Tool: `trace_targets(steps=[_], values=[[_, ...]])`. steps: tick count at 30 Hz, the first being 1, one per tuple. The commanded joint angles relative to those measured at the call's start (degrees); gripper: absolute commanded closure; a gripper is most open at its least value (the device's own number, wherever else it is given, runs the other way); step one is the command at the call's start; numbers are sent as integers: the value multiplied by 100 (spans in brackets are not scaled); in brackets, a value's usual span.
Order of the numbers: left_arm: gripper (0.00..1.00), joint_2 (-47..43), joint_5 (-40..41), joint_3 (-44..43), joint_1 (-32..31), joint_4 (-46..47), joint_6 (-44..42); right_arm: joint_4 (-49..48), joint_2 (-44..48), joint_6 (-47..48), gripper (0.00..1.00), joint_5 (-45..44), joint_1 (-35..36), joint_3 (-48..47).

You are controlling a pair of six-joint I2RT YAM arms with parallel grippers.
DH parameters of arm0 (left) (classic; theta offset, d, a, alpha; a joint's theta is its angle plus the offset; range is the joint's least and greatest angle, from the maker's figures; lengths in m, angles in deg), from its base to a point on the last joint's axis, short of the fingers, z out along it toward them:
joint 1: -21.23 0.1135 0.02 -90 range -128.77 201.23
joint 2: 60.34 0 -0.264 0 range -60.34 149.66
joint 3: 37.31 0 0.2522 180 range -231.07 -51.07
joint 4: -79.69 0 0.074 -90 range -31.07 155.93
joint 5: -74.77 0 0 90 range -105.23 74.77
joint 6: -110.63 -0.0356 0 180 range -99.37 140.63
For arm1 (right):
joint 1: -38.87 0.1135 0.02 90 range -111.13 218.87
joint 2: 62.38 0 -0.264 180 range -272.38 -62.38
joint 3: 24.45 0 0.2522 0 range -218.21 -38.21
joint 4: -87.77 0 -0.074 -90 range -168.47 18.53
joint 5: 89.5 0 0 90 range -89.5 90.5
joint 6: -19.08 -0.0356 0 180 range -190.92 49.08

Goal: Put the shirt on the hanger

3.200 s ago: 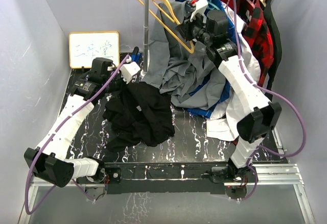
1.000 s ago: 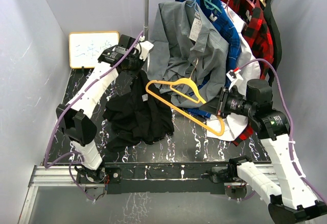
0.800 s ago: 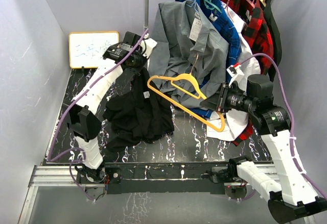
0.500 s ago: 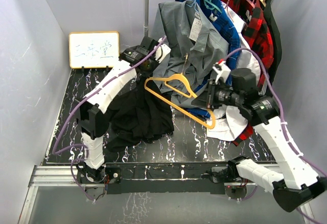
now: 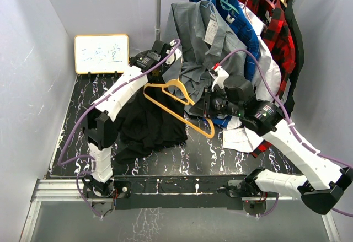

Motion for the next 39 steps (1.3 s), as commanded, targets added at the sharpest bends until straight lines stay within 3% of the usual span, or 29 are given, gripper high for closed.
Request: trace_targets(steps=[1,6,13,21,25,31,35,39], values=[[100,-554,232,121,-4,193,-123,-577,217,-202,100,-486,164,30],[100,-682,140,45,-8,20,-25,-310,107,-250,100,-1291,416,114],[100,-966,192,259,-3,-93,-91,448,-308,-444,100,-3101,1280,-423],[100,-1237,316,754,-3,-153,-213,1398,-1322,-1322,100,-4917,2996,-1556],[100,-1564,738,1591,-9,447,-528,1954,-1638,-1940,100,-5765,3733,-2070],[100,-1867,920,2024,49,709,-728,2048,-1310,-2232,100,-6121,3881,-1860],[100,-1909,562,1805,50,307,-480,2060,-1349,-2271,100,-6200,3885,-1760],[100,-1979,-56,1615,51,-131,-85,1257,-1019,-2096,100,-6273,3885,-1206]])
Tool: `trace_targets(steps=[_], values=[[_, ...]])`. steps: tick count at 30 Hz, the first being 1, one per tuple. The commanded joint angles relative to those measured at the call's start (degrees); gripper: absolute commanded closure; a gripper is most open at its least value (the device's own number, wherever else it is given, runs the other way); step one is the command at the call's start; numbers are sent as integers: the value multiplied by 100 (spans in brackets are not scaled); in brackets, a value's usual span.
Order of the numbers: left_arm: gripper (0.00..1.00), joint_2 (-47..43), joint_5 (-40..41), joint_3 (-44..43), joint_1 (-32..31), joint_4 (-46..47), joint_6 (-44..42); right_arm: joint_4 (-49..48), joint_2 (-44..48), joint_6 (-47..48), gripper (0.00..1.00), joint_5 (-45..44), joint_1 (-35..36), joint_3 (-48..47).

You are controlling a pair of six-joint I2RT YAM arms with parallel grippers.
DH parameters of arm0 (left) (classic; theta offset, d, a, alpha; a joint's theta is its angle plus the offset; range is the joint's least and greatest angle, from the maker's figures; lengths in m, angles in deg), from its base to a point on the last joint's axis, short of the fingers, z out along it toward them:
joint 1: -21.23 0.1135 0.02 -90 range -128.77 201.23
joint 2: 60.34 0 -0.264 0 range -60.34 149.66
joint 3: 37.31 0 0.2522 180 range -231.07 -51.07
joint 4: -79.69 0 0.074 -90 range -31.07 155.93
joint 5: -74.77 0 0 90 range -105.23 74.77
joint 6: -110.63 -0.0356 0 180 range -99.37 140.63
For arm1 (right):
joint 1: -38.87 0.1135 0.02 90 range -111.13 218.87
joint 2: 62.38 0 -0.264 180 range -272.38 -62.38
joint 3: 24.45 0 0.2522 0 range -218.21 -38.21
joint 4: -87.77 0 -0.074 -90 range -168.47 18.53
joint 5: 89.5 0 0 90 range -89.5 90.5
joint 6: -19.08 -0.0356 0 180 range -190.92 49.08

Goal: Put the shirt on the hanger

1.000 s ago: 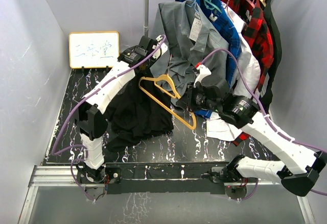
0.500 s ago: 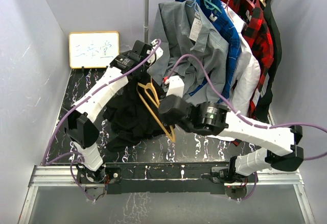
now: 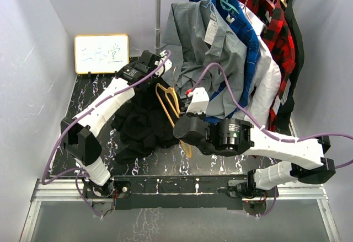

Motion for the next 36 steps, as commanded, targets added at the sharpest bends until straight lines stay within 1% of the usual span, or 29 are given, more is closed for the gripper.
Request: trace_targets(steps=[1,5,8,11,13,16,19,22,24,25,29,33,36], values=[[100,-483,-657,-357,21,-578,471,-1028,543,-6,100,-566,-1,612],[100,-617,-1296,-197,31,-830,658,-2362,1192,253,100,-658,-2,1640],[100,-662,-1628,-112,43,-959,746,-3130,1384,627,100,-549,-1,2138],[100,-697,-1657,-32,38,-938,761,-3681,1337,823,100,-278,-1,2357],[100,-692,-1612,-31,43,-916,749,-3848,1245,849,100,-153,-2,2388],[100,-680,-1772,-112,37,-964,808,-4180,1122,870,100,-72,-1,2517],[100,-703,-1743,-90,41,-904,815,-4802,1043,1048,100,31,-5,2729],[100,-750,-1205,37,38,-670,623,-4799,817,1009,100,138,-2,2678],[100,-815,-839,136,49,-445,438,-4665,756,807,100,152,-1,2695],[100,-840,-775,149,50,-391,358,-4646,772,725,100,128,-1,2755],[100,-929,-991,117,48,-501,381,-4858,912,609,100,25,-21,3122],[100,-1011,-384,357,49,-184,65,-4725,785,472,100,331,-51,3113],[100,-1061,-180,358,49,-41,-98,-4805,760,332,100,513,-46,3251]])
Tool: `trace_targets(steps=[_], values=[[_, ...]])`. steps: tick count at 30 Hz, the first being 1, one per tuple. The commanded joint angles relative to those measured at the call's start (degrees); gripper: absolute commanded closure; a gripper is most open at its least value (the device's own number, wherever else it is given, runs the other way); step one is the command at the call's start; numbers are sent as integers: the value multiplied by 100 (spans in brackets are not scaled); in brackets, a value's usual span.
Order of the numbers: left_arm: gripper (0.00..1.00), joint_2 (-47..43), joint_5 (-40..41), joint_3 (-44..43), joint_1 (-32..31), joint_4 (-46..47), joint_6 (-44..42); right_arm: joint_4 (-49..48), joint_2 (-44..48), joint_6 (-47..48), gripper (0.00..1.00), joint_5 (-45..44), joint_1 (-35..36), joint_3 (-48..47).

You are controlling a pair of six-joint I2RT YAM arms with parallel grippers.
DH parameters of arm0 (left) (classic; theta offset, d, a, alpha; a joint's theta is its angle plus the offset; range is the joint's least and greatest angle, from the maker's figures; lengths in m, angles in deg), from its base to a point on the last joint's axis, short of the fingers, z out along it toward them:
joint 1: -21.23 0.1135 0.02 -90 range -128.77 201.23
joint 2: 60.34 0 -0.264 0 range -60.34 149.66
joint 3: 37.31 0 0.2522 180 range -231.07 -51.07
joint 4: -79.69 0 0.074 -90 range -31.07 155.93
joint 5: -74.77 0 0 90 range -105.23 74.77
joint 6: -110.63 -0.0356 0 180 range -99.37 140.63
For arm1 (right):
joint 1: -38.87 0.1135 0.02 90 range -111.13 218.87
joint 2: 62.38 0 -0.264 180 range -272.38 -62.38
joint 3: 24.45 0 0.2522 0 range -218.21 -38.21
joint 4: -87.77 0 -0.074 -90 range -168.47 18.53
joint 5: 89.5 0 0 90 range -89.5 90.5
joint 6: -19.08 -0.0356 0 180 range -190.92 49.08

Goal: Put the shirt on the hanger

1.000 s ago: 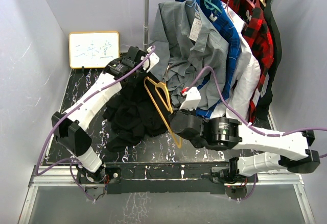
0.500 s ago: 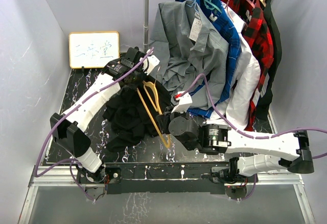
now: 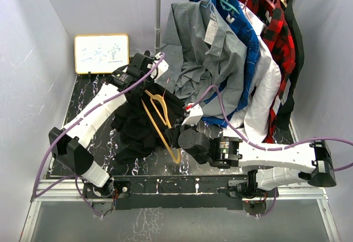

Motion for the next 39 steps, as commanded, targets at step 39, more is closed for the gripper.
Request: trace_targets(steps=[39], values=[[100,-1374,-4278,-1026,17,-2065,-223,-3824,-1381,1617,100,216,-987,627]])
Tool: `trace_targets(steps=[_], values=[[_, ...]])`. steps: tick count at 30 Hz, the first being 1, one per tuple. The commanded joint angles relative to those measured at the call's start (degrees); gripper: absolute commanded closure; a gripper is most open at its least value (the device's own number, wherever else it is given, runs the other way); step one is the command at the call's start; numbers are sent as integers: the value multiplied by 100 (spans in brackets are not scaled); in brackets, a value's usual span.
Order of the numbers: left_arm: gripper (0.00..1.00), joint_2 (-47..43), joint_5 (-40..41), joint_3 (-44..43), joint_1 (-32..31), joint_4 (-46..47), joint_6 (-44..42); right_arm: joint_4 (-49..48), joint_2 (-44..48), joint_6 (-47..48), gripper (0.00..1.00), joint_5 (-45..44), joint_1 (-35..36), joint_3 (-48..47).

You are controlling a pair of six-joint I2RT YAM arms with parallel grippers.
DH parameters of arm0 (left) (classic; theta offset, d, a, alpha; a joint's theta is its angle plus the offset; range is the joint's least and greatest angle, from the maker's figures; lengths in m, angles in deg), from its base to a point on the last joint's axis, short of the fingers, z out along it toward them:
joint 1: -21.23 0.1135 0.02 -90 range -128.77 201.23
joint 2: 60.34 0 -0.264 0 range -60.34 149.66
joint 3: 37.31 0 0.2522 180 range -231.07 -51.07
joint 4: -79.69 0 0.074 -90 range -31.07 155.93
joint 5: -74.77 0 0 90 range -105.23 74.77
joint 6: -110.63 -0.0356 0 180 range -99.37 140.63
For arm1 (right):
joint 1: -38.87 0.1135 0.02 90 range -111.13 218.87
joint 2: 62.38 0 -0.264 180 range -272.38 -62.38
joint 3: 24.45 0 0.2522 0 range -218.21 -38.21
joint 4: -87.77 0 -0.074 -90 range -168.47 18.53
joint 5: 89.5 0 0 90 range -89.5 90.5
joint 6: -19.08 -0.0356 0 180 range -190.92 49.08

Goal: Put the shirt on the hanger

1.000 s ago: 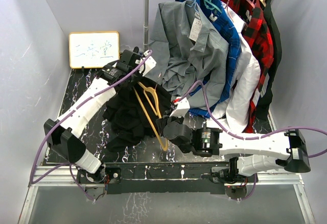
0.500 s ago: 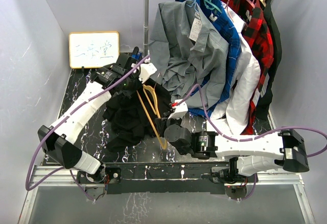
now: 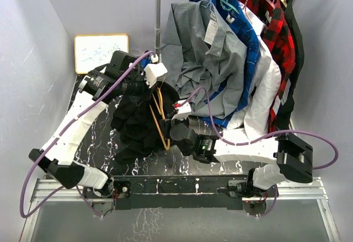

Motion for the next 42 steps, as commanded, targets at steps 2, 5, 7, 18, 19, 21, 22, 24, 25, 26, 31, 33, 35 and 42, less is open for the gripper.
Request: trace_targets(steps=[2,5,7,18,19,21,22,24,25,26,31,33,35,42], values=[[100,-587,-1210,-344,-27,-793,-291,-1017,-187,385,100,568,-506,-161],[100,-646,-1354,-364,-22,-936,-421,-1351,-29,483,100,1023,-797,0],[100,-699,-1205,-232,-26,-864,-475,-1564,216,590,100,1370,-975,197],[97,-710,2771,463,-24,1138,-792,-1533,1356,831,100,4908,-1888,878],[97,-689,2888,513,-21,1261,-877,-1490,1323,848,100,5129,-1890,825],[95,-629,2901,499,-20,1335,-957,-1435,1185,828,100,5470,-1888,699],[92,-586,2879,456,-19,1354,-938,-1394,1123,840,100,5571,-1888,631],[89,-496,2846,360,-25,1349,-904,-1288,1013,898,100,5621,-1881,465],[89,-448,2844,333,-27,1330,-903,-1192,983,942,100,5533,-1865,371],[89,-406,2788,291,-34,1267,-884,-1108,976,1008,100,5313,-1855,304],[90,-495,1998,247,-51,846,-668,-1158,1114,1275,100,4576,-1854,307],[86,-551,1394,228,-58,530,-616,-1149,1122,1309,100,4404,-1855,310],[83,-617,595,192,-58,72,-669,-1202,1096,1308,100,4328,-1862,356],[85,-765,-1288,405,-62,-820,-784,-1555,909,1036,100,4345,-1914,546]])
